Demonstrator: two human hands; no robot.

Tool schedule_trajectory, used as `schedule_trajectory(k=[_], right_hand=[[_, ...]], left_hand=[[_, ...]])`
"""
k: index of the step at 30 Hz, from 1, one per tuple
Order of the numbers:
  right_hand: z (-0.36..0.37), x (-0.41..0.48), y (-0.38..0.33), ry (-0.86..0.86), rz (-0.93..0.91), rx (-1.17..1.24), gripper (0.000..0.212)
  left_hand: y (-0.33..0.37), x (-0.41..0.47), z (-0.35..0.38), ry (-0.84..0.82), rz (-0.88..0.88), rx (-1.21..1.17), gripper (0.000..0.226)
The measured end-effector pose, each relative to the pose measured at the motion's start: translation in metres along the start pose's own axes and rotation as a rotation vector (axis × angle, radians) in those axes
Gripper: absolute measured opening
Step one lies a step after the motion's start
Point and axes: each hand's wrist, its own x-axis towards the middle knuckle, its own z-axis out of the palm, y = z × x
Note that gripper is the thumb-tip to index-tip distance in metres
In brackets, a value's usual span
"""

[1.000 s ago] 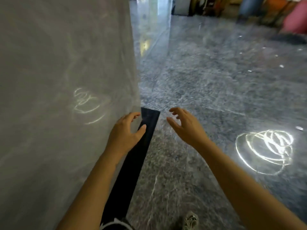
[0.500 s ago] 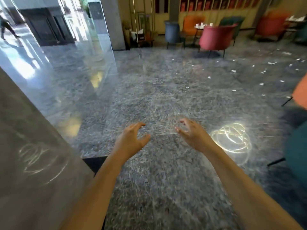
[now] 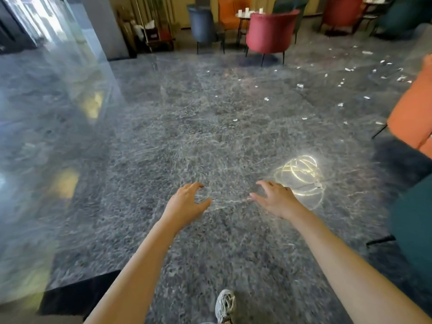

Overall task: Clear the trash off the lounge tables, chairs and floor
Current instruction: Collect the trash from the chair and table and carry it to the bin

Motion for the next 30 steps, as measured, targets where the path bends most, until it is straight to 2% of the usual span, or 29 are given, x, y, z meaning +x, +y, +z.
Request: schedule_trajectory(k=[6,11,15,18,23,30], right_hand=[[-0.070,0.121,0.053,0.073,0.081,0.037,0.061],[-0.096,0.231,0.116,0.065,0.179,0.068,0.063],[-0.121,0.350,0.163,0.037,0.181,0.091,0.064],[-0.163,0.441,0.196,0.021,0.183,0.183,0.066],[-0.254,0.590,0.229,0.019,0.125,0.157,0.068],[-0.315,0.802,0.246,0.001,0.021,0.116,0.072]], left_hand=[[0.042,0.178,-0.026,-0.041,0.110,0.059,0.056],[0.062,0.313,-0.005,-0.121,0.145,0.087,0.057],[0.076,0.445,0.012,-0.163,0.125,0.054,0.058],[0.101,0.551,0.003,-0.148,0.108,0.019,0.059],[0.140,0.705,-0.042,-0.052,0.086,-0.023,0.060],[0.116,0.890,-0.074,-0.009,-0.044,-0.076,0.061]])
